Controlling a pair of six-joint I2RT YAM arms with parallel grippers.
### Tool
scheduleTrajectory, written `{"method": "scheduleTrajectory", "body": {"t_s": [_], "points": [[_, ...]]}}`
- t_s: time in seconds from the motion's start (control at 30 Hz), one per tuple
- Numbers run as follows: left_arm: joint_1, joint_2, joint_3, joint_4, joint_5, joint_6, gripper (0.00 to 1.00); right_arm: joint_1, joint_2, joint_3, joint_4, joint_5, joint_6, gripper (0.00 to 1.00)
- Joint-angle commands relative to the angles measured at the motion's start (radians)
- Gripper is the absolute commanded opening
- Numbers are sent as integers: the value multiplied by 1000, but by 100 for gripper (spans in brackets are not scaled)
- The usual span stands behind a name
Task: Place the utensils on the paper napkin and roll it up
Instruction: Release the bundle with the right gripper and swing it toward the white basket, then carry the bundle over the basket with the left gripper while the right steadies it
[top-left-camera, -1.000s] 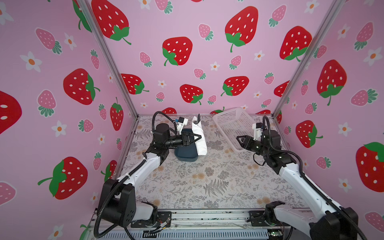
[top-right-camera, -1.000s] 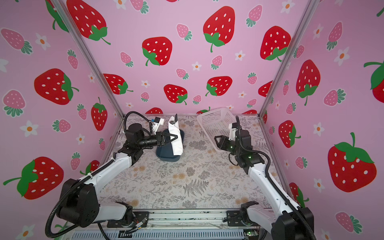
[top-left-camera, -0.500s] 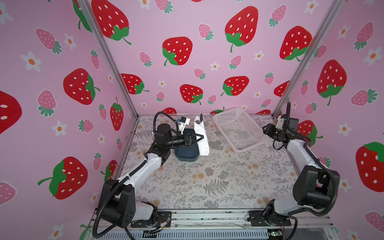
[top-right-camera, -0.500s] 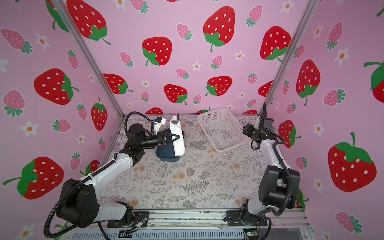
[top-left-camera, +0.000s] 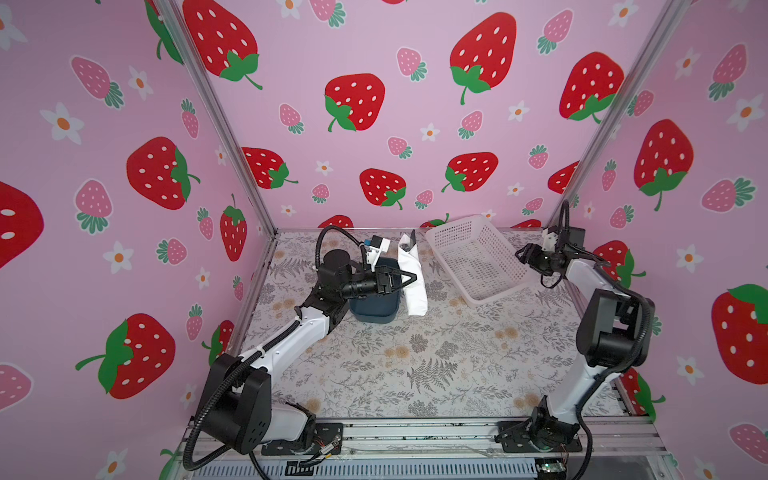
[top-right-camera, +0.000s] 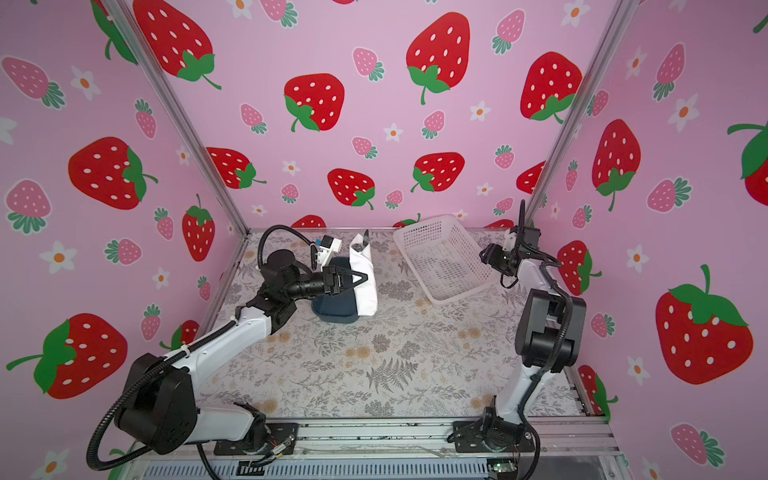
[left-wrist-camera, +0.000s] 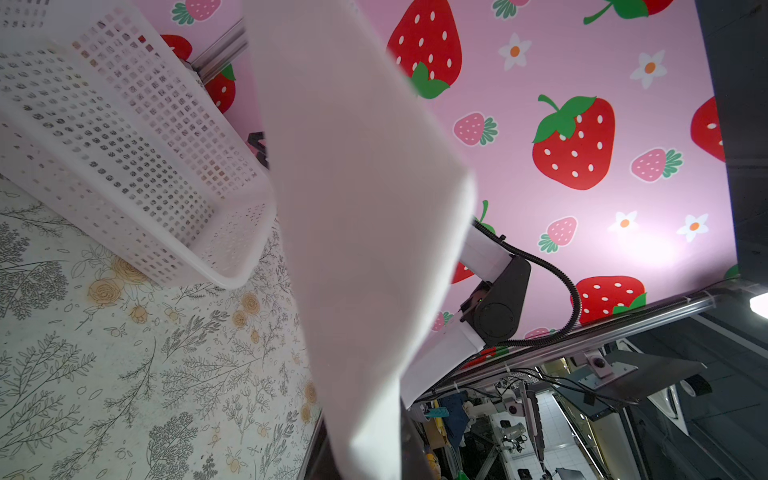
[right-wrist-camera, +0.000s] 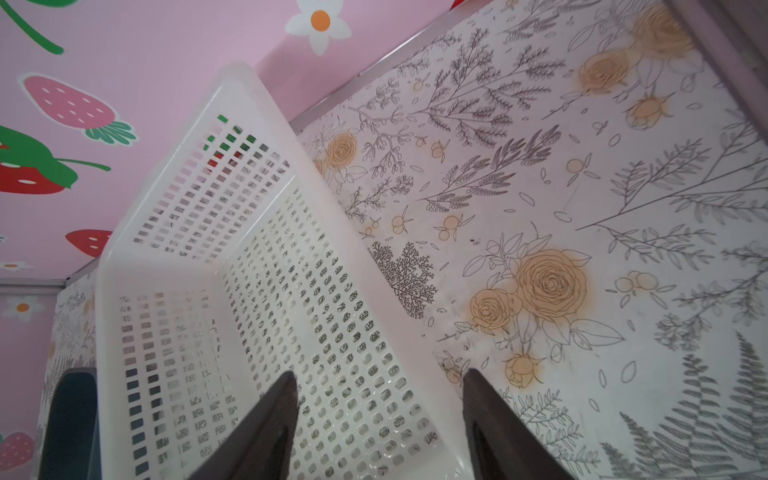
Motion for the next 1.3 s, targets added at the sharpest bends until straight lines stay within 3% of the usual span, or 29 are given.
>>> {"method": "scheduleTrajectory", "body": {"t_s": [0.0, 0.13, 0.27, 0.4, 0.73, 0.9, 1.27], "points": [[-22, 9, 28, 58, 7, -2, 16, -4, 33, 56, -53, -3, -36, 66], [-37, 16, 28, 56, -3, 4, 16, -2, 78, 116, -101, 19, -61, 66], [-46, 28, 34, 60, -2, 1, 16, 3, 123, 140, -126, -91, -91, 63], [-48, 38, 41, 61, 0, 2, 16, 35, 114, 139, -170, -114, -147, 58], [-48, 60, 77, 19, 15, 27, 15, 123, -95, -98, -123, 38, -193, 31], [-49, 63, 79, 18, 16, 25, 15, 159, -192, -238, -32, 63, -181, 24], [-56, 51, 66, 18, 14, 21, 15, 207, -168, -256, -41, 91, -178, 29]]}}
